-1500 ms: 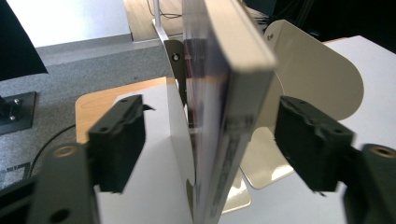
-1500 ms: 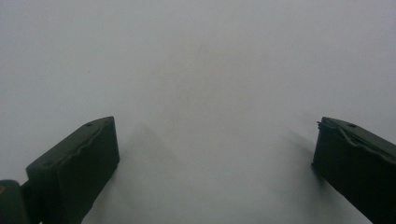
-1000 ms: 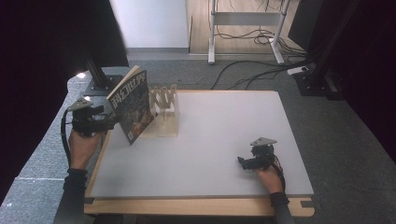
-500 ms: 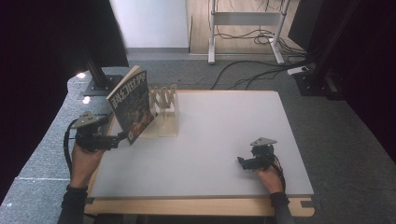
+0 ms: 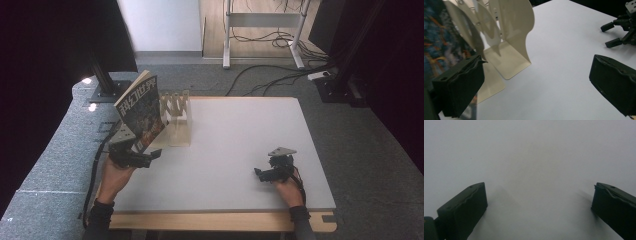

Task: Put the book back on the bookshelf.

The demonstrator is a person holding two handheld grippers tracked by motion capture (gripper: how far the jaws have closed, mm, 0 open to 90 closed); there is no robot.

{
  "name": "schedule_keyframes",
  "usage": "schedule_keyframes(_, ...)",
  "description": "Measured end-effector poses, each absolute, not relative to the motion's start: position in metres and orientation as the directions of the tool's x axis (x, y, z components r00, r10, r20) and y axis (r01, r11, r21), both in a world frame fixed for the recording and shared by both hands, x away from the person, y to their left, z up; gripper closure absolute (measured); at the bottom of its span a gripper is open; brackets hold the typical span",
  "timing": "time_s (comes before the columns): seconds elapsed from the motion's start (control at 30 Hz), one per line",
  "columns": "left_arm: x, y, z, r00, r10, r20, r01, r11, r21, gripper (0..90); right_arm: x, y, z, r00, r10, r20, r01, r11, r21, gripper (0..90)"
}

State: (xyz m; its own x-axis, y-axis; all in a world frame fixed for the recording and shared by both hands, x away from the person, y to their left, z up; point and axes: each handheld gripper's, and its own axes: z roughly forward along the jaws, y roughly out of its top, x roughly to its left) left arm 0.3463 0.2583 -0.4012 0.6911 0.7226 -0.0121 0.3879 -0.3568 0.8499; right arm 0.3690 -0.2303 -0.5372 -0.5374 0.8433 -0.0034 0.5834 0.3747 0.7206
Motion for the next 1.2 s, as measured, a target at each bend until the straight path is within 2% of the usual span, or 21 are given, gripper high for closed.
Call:
schedule_keyframes(0.2,0.354,0.237,-0.422,0.721,0.692,-0.010,0.399,-0.404,0.823,0.3,0.369,-0.230,-0.537,-0.536,0.844,-0.003,0.585,0.374,0.720,0.0)
schedule_keyframes(0.7,0.359,0.217,-0.476,0.736,0.674,-0.068,0.439,-0.398,0.805,0.0,0.369,-0.230,-0.537,-0.536,0.844,-0.003,0.585,0.374,0.720,0.0)
schedule_keyframes(0.83,0.359,0.212,-0.491,0.731,0.681,-0.041,0.453,-0.440,0.775,0.0,0.369,-0.230,-0.537,-0.536,0.844,-0.003,0.585,0.374,0.720,0.0)
schedule_keyframes(1.2,0.361,0.198,-0.528,0.737,0.675,-0.035,0.520,-0.533,0.667,0.0,0.369,-0.230,-0.537,-0.537,0.844,-0.004,0.584,0.374,0.721,0.0)
